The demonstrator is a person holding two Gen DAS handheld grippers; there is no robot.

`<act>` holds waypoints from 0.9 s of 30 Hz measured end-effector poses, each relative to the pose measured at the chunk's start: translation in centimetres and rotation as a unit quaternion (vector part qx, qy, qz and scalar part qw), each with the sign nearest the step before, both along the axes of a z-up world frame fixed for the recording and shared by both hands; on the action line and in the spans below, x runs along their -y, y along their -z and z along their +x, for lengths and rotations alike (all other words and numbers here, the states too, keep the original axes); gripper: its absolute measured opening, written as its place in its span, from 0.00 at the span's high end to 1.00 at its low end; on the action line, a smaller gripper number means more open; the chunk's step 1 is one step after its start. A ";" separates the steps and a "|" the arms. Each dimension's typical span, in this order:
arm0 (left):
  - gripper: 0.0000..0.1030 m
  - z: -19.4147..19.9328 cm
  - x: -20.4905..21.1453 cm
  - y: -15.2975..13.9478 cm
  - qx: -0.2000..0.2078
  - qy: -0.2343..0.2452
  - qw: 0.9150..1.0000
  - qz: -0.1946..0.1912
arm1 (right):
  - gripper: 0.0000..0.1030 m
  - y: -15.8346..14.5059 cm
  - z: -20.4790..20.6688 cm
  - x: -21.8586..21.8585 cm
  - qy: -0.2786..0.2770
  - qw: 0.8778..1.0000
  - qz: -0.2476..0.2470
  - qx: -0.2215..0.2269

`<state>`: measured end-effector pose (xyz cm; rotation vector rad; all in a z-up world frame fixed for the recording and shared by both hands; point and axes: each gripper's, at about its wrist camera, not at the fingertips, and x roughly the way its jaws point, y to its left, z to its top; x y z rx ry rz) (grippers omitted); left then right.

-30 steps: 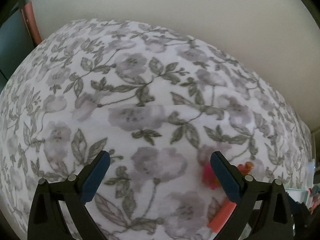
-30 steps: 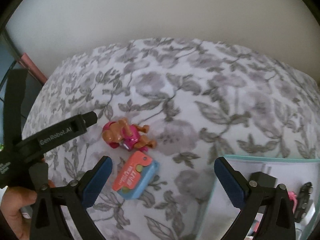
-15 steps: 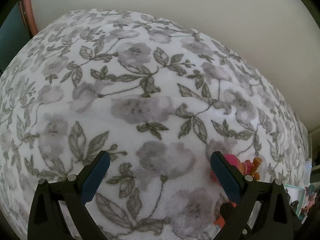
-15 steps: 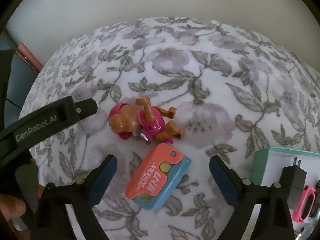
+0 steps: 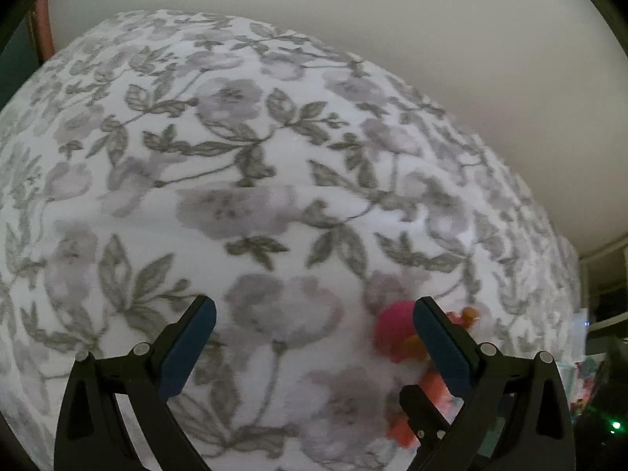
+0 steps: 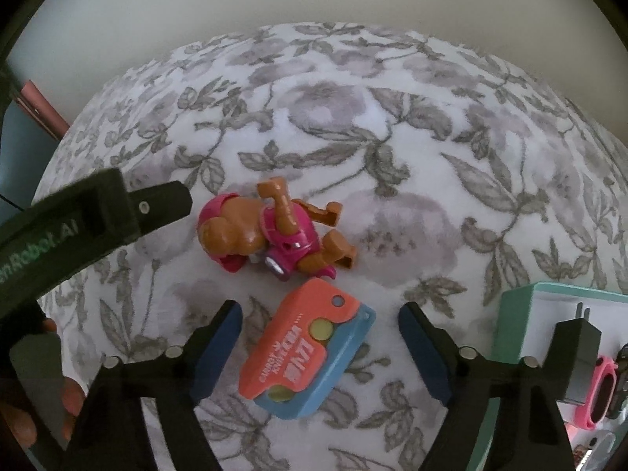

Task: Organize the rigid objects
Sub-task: 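Grasp the orange-haired doll with the left gripper while right gripper grasps the pink-blue toy knife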

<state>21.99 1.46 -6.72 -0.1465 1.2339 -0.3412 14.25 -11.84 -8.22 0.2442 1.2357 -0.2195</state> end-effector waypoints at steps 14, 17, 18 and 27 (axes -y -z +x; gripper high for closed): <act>0.03 -1.1 3.4 0.0 0.004 0.045 0.998 -0.051 | 0.44 -0.4 -1.0 3.1 0.018 1.000 0.011 0.004; 0.03 -1.2 4.2 0.4 0.000 0.052 0.997 -0.059 | 0.44 -0.3 -1.0 3.2 0.018 1.000 0.010 0.004; 0.03 -1.2 4.4 0.4 -0.001 0.054 0.997 -0.059 | 0.44 -0.3 -1.0 3.2 0.016 1.000 0.010 0.004; 0.37 -1.4 5.2 1.2 -0.005 0.055 0.997 -0.054 | 0.44 -0.5 -1.9 3.5 0.015 1.000 0.015 0.007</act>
